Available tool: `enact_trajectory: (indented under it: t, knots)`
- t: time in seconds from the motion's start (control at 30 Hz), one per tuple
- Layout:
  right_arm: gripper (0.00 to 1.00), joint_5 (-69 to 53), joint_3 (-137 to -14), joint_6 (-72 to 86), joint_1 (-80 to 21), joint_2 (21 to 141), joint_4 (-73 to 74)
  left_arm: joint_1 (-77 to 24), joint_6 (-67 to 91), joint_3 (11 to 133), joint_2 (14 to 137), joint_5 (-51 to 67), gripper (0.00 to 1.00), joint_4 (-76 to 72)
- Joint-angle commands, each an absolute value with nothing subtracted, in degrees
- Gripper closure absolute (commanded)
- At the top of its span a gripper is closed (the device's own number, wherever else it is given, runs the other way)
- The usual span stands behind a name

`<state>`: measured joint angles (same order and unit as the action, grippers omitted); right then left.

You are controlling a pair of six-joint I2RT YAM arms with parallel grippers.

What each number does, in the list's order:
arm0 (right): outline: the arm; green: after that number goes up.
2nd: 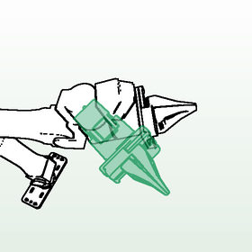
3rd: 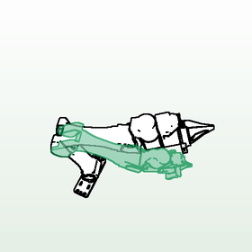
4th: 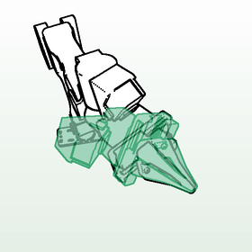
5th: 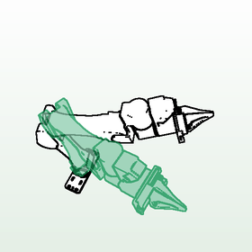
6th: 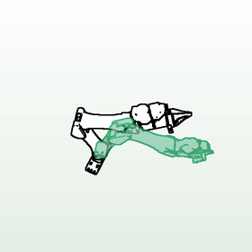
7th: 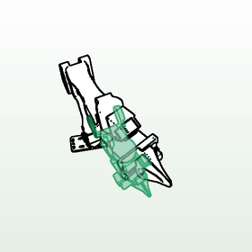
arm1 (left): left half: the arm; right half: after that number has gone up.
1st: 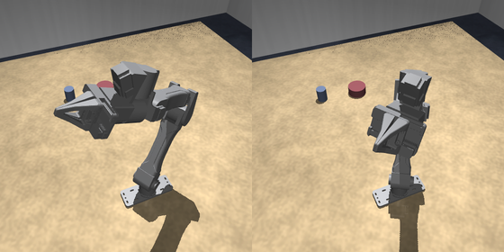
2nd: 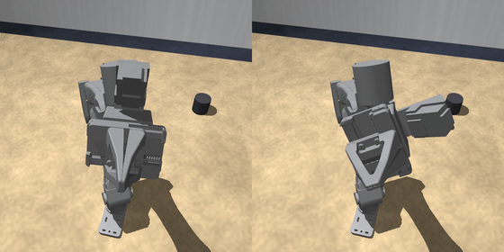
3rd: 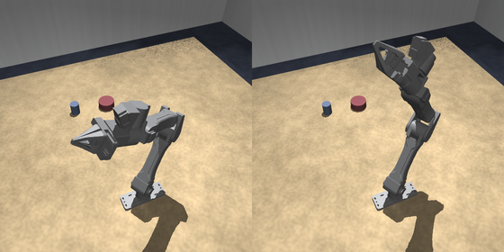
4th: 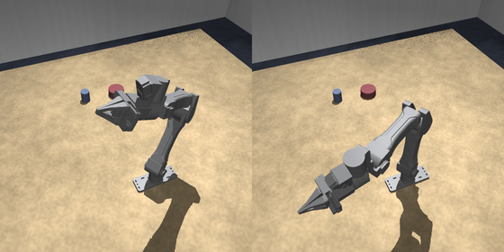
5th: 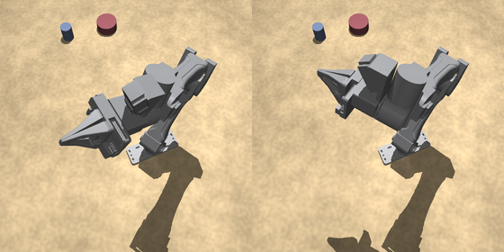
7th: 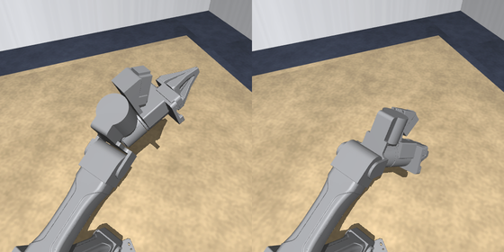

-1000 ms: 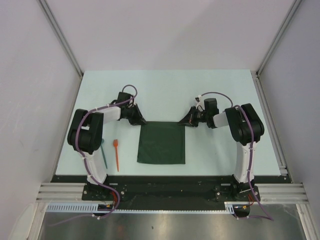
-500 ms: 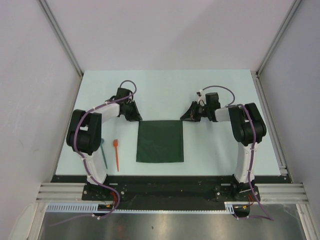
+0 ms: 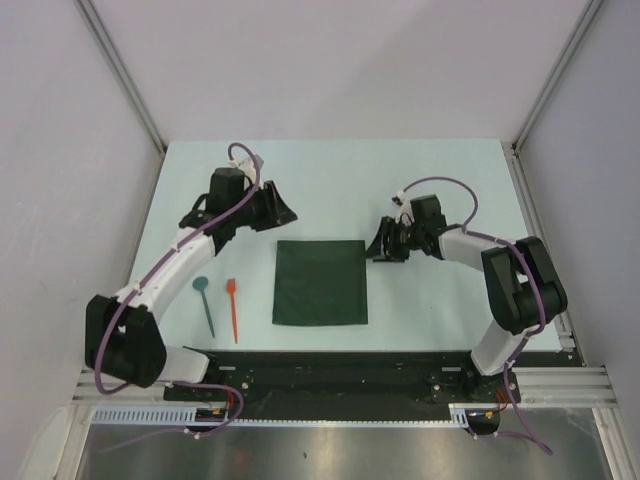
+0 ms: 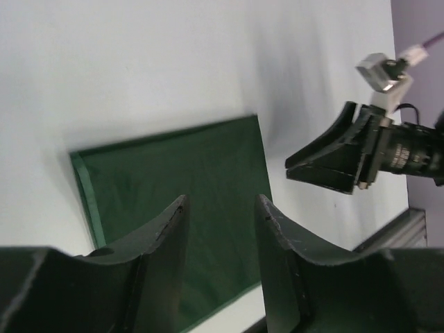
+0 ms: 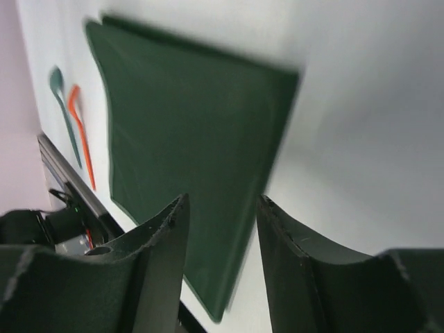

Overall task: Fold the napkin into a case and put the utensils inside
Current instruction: Fold the top corner of the square-folded napkin at the center of the board.

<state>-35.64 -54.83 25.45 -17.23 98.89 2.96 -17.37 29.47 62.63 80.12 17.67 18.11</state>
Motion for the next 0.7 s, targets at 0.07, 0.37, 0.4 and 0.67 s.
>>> enact_trajectory:
  t: [0.07,0.37,0.4,0.67]
  knots:
    - [0.55,-30.4,-45.3,28.2,-22.6,92.4,0.8,-18.6,30.9,53.9,73.6,23.4,0.53,15.7]
    - [0.57,-26.6,-31.0,34.7,-30.9,83.0,-2.8,-19.2,31.3,53.6,71.5,24.2,0.53,15.9]
    - [0.57,-26.2,-29.8,35.8,-31.5,81.1,-3.1,-19.2,31.4,53.8,71.6,24.3,0.53,15.6]
    - [0.59,-25.0,-21.2,42.7,-36.6,78.0,-9.4,-20.1,32.2,55.6,72.7,24.5,0.53,15.3]
